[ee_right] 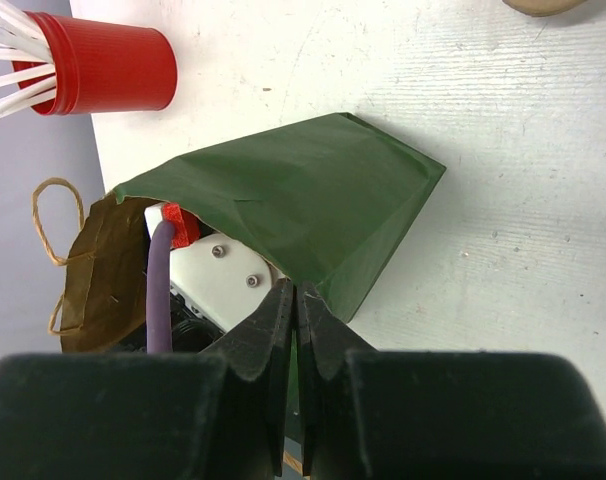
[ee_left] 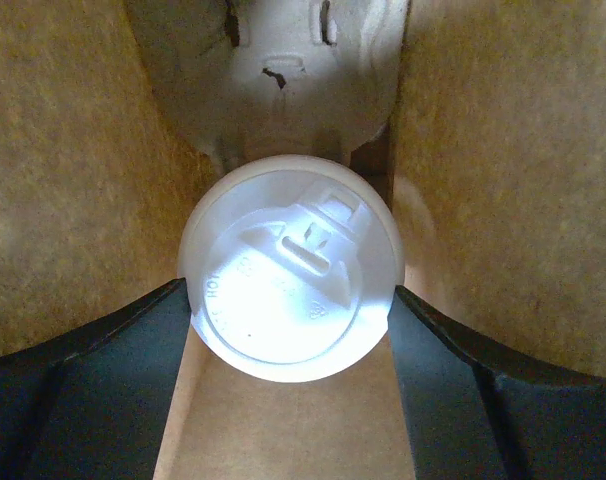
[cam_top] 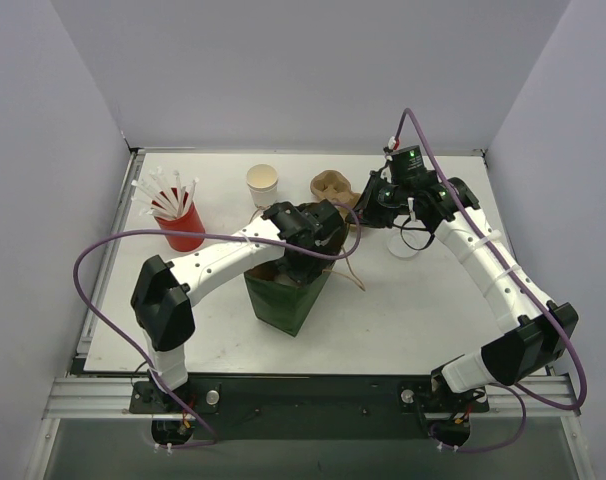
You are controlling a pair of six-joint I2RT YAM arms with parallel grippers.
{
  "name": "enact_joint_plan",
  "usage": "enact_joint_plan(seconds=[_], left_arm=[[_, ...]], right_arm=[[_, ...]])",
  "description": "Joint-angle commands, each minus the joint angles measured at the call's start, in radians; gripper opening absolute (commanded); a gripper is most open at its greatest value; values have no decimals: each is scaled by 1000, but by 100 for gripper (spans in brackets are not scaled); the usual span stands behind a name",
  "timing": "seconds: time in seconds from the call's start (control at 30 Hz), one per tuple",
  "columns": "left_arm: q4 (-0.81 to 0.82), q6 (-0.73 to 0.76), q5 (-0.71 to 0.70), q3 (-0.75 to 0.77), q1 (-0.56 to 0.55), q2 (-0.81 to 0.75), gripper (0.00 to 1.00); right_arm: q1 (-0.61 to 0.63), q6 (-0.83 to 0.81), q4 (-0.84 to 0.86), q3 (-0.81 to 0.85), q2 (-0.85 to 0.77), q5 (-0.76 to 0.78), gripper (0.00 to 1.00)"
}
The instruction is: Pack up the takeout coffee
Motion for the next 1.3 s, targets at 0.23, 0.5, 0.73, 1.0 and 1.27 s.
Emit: enact_joint_plan(seconds=[0.23,0.5,0.73,1.0,1.27], left_arm=[[22,-16,16,-109,5,-7,32],[53,-30,3,-149,6,-13,32],[58,-33,0,-169,5,-19,32],[43,-23,16,-173,5,-19,32],[47,-22,18,-195,5,-31,32]], right_arm=[[3,10,28,4,-23,2,0],[4,7,26,1,-26,2,0],[4,5,26,4,-27,10,0],[6,2,23,12,-27,13,0],[6,1,21,19,-26,21,0]])
